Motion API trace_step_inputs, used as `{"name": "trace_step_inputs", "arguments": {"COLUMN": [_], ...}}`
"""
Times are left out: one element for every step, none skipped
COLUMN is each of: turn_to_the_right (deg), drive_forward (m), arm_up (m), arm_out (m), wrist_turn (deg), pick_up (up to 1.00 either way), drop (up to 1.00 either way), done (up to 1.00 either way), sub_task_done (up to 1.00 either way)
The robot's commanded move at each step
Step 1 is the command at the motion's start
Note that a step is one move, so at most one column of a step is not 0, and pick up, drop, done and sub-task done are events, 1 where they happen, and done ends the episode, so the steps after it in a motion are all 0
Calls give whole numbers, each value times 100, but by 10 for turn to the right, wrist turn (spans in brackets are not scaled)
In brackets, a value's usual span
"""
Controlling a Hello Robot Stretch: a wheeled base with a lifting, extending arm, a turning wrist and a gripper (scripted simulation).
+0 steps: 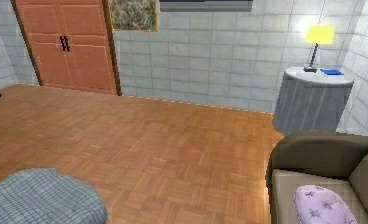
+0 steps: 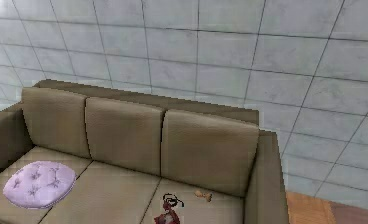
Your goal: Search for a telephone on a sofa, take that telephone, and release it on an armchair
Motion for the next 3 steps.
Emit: {"name": "trace_step_inputs", "arguments": {"turn_to_the_right": [0,0,0], "drive_forward": [0,0,0], "arm_up": [0,0,0], "arm_out": [22,0,0], "wrist_turn": [0,450,450], "pick_up": [0,0,0], "drop": [0,0,0], "done": [0,0,0], "sub_task_done": [0,0,0]}}
